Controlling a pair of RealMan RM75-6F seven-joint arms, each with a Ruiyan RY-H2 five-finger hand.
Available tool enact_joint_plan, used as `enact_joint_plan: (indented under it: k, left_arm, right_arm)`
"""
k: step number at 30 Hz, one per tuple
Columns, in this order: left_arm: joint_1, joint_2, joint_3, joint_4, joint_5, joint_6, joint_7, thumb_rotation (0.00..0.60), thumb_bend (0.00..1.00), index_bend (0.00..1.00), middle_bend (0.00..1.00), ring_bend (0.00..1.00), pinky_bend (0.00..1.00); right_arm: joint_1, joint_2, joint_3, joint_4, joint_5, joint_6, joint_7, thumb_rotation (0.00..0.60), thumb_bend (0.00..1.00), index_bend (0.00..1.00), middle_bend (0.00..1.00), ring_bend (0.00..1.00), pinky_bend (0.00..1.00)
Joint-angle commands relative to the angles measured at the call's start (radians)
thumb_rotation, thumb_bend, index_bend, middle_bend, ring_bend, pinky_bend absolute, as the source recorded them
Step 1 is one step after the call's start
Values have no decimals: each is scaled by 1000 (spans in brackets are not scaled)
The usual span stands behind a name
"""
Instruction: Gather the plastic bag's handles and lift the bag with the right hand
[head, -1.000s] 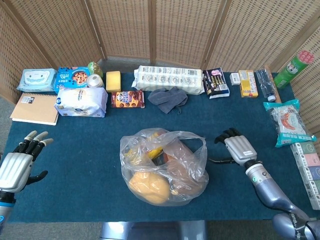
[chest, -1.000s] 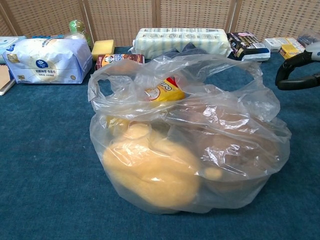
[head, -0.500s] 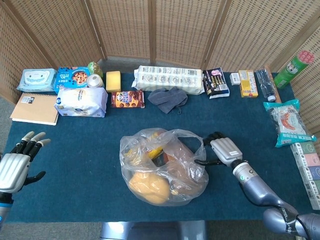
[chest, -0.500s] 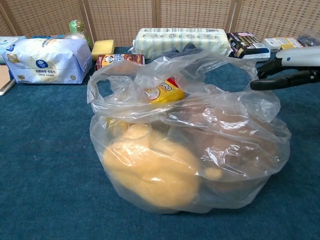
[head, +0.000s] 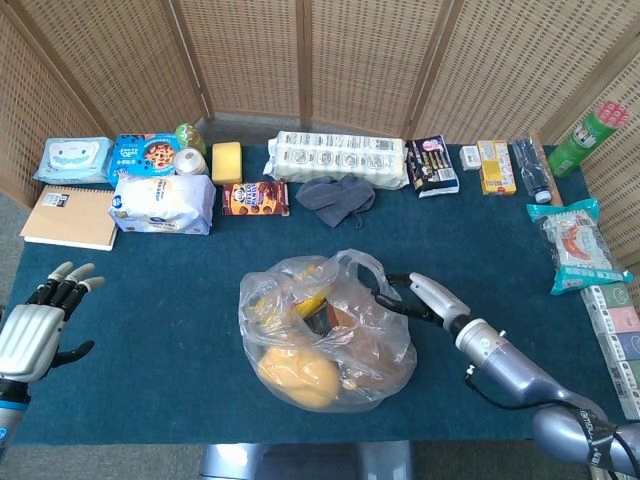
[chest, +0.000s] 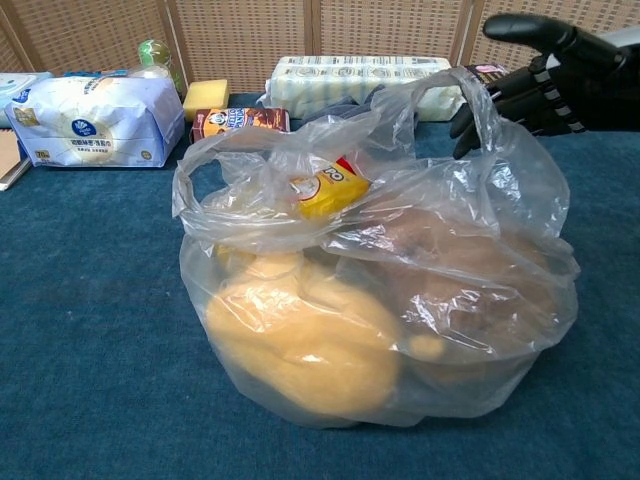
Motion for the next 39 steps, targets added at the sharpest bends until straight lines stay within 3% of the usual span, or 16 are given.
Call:
enact_joint_plan:
  k: [1,10,16,21,25,31,35,39]
  left_arm:
    - [-2,-3,1,0,1,-3,1,600,94,179,119,47,235]
    - [-11,-13,4,-1,-7,-21,11,600,95,179,119,47,235]
    - [-16,-21,7,1,-14,-33,16,600,95,179,119,47,235]
    - [-21,-27,7,3,-21,-42,19,600,96,179,119,47,235]
    - [-25,-29,6,1,-23,-47,25,600,95,179,119,47,235]
    - [-29,-32,8,-2,-27,-54,31,600,95,179,119,47,235]
    - [-31,-37,10,0,-32,-59,35,600,95,179,119,47,235]
    - [-33,-40,11,0,-35,-61,37,600,95,179,119,47,235]
  right_arm:
    - [-73,37,137,-45,-39,-130,288,62,133,331,327,176,103]
    - [-234,-10,381,-75,-147,-277,723,62,149,343,348,231,191]
    - [-329,-73,509,-86,-185,-342,884,60,157,362,364,263,219]
    - [-392,-144,616,-79,-135,-437,987,61,158,362,367,275,243]
    - [-436,-204,709,-61,-71,-531,985,60,159,362,370,288,266]
    - [-495,-299,832,-1,59,-717,812,65,159,362,373,311,290]
    - [-496,-341,855,59,158,-820,689,65,164,362,380,331,321]
    - [-471,-345,846,116,256,-884,611,64,180,393,471,484,484]
